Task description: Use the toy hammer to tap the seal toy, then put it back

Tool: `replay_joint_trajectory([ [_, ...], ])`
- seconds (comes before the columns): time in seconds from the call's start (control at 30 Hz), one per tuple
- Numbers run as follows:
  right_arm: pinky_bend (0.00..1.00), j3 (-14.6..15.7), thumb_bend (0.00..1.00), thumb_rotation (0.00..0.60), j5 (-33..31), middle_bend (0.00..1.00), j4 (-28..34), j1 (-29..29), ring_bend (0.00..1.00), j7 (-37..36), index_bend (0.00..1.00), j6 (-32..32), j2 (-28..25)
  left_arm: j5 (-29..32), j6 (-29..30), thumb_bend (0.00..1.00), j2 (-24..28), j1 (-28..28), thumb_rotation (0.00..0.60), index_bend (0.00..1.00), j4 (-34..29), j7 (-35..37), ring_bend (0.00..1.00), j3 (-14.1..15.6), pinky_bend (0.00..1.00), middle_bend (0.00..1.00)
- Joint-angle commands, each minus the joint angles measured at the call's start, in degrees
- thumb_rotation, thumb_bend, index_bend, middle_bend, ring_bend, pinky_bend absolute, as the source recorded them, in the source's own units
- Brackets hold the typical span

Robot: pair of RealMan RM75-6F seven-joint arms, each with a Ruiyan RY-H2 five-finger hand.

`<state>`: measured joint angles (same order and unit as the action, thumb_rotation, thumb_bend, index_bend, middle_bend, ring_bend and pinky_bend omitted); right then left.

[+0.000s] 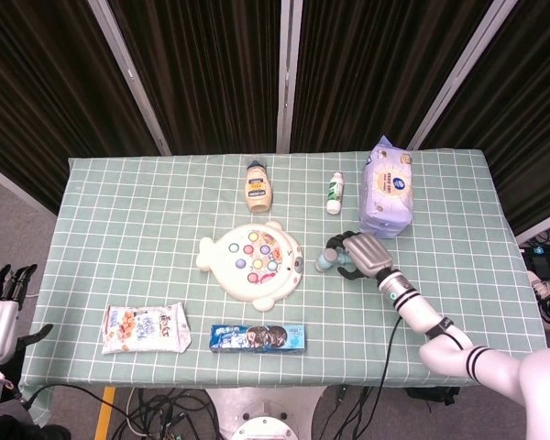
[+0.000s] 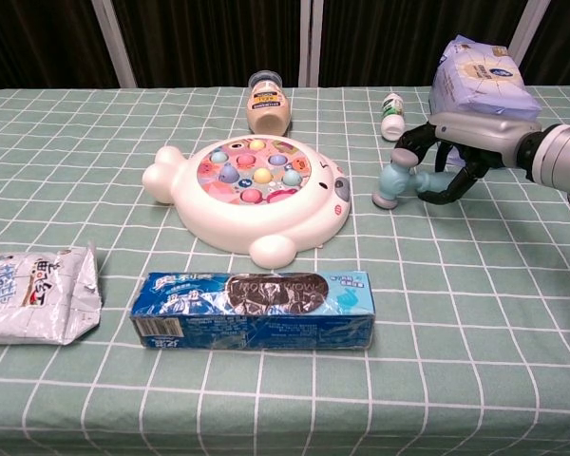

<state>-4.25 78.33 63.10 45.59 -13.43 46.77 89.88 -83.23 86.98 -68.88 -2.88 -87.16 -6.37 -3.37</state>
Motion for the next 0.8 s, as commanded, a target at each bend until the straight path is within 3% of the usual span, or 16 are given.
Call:
replay_joint_trajectory([
  [0.03, 0.32, -0.18, 0.22, 0.6, 0.16, 0.3, 0.58, -0.26, 0.2, 0.09, 0.28, 0.22, -0.33, 0.0, 0.06, 0.01, 0.01, 0.0, 0.6, 0.09, 0.02, 0.07, 0.02, -0.04, 0.0, 0.13],
  [0.2, 0.24, -0.51, 0.2, 0.6, 0.96, 0.22, 4.19, -1.99, 0.13, 1.82, 0.19, 3.82, -3.05, 0.02, -0.07, 0.01, -0.01, -0.21, 0.6, 0.09, 0.23, 0.3, 0.02, -0.23, 0.0, 0.13],
  [0.4, 0.24, -0.24, 0.2, 0.6, 2.21, 0.2, 15.62, -9.81, 0.11, 8.1, 0.17, 17.38, -12.23, 0.01, -0.85, 0.01, -0.47, -1.07, 0.6, 0.08, 1.05, 0.81, 0.02, -0.68, 0.0, 0.13],
  [0.57, 0.23, 1.79, 0.2, 0.6, 2.22, 0.2, 23.47, -18.52, 0.11, 11.63, 0.17, 27.87, -19.28, -0.2, -1.3, 0.01, -1.31, -1.75, 0.6, 0.08, 1.8, 1.07, 0.02, -0.9, 0.0, 0.13],
  [0.8, 0.14, 4.97, 0.21, 0.6, 4.03, 0.19, 27.12, -28.0, 0.06, 10.46, 0.17, 37.44, -22.75, -0.47, -1.44, 0.01, -2.43, -2.53, 0.6, 0.09, 2.13, 0.01, 0.02, -1.2, 0.0, 0.13],
])
